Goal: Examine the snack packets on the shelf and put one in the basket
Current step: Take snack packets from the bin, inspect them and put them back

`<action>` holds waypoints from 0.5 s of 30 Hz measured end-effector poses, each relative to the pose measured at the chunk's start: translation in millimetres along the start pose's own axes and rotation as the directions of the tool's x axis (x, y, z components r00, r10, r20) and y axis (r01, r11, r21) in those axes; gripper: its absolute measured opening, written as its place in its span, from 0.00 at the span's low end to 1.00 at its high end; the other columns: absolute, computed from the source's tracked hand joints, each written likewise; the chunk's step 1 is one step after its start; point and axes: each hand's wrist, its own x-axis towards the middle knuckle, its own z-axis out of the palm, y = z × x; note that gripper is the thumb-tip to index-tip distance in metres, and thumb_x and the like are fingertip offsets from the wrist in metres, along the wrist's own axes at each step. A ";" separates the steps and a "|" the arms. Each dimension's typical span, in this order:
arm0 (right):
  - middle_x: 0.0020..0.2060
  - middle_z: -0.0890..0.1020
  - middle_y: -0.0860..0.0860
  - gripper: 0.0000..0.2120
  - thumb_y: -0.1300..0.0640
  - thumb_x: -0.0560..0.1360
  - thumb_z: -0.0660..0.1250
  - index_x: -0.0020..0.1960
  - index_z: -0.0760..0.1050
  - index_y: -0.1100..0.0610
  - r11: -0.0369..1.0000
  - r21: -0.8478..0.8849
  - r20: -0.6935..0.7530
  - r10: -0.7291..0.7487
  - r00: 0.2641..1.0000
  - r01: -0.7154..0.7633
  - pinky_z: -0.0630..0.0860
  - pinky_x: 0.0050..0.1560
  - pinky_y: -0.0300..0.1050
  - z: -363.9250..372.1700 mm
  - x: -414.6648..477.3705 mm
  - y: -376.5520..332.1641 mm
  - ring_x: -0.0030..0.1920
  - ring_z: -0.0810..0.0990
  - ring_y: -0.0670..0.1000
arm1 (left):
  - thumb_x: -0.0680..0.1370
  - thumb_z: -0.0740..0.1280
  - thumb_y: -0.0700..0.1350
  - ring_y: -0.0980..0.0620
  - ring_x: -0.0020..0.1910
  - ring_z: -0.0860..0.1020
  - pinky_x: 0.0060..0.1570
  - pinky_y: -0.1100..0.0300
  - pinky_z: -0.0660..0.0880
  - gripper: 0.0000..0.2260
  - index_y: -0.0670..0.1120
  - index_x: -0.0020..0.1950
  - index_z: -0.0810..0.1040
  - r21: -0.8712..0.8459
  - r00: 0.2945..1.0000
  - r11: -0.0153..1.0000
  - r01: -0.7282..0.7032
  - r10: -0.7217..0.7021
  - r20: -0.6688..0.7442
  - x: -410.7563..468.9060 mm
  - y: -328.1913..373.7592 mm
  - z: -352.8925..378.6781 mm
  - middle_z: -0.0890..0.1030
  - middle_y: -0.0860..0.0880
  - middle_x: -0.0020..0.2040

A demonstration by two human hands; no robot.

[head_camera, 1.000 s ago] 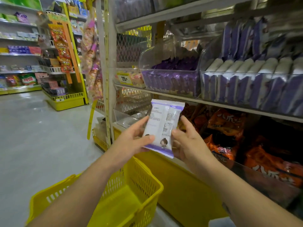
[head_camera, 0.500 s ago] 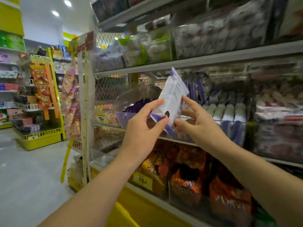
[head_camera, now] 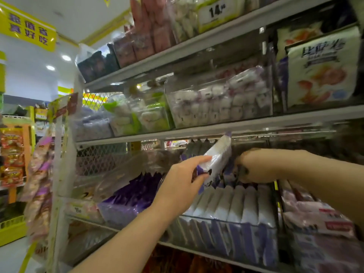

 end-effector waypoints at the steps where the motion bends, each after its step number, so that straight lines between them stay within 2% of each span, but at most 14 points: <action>1: 0.56 0.81 0.54 0.18 0.50 0.75 0.64 0.63 0.76 0.54 1.000 0.016 0.015 0.001 1.000 -0.001 0.77 0.55 0.43 0.4 5.5 2.6 0.54 0.80 0.56 | 0.77 0.69 0.40 0.59 0.42 0.77 0.45 0.74 0.71 0.19 0.53 0.66 0.76 0.012 1.000 1.000 -0.021 0.020 0.009 7.5 -1.6 5.1 0.80 0.57 0.43; 4: 0.57 0.80 0.55 0.19 0.50 0.74 0.64 0.63 0.75 0.54 0.999 0.049 0.032 -0.023 0.999 0.021 0.78 0.57 0.51 0.8 17.2 7.7 0.55 0.80 0.57 | 0.77 0.68 0.39 0.57 0.47 0.75 0.46 0.75 0.68 0.19 0.51 0.67 0.76 0.066 0.996 0.994 -0.084 0.083 0.021 27.8 -8.0 20.6 0.81 0.54 0.51; 6: 0.59 0.79 0.55 0.20 0.49 0.74 0.64 0.65 0.75 0.54 1.000 -0.001 0.042 -0.030 0.999 0.030 0.76 0.59 0.51 0.7 22.3 10.2 0.57 0.78 0.57 | 0.77 0.68 0.43 0.56 0.42 0.75 0.44 0.70 0.70 0.18 0.52 0.67 0.75 0.086 0.998 0.994 -0.068 0.067 0.018 41.3 -13.7 29.1 0.80 0.55 0.46; 9: 0.63 0.77 0.54 0.22 0.48 0.75 0.64 0.67 0.73 0.53 0.998 -0.051 0.078 -0.037 0.996 0.041 0.73 0.62 0.50 1.7 30.4 14.2 0.61 0.76 0.57 | 0.77 0.68 0.49 0.51 0.45 0.80 0.44 0.62 0.73 0.17 0.53 0.66 0.76 0.091 1.000 0.996 -0.009 0.008 0.013 60.3 -20.2 40.7 0.81 0.52 0.44; 12: 0.67 0.74 0.53 0.25 0.47 0.76 0.65 0.70 0.69 0.52 0.995 -0.082 0.111 -0.054 0.992 0.063 0.70 0.66 0.48 4.5 39.0 18.7 0.65 0.73 0.56 | 0.77 0.67 0.50 0.47 0.50 0.80 0.48 0.57 0.75 0.16 0.50 0.64 0.76 0.135 1.000 0.991 0.025 -0.025 -0.006 76.3 -20.9 51.8 0.83 0.46 0.50; 15: 0.68 0.73 0.51 0.25 0.48 0.76 0.65 0.72 0.67 0.49 0.993 -0.054 0.100 -0.101 0.990 0.107 0.68 0.62 0.42 7.8 45.0 22.9 0.66 0.72 0.54 | 0.78 0.66 0.51 0.45 0.54 0.78 0.52 0.56 0.74 0.16 0.49 0.65 0.75 0.175 0.991 0.976 0.131 -0.134 0.004 93.3 -21.4 57.8 0.81 0.45 0.54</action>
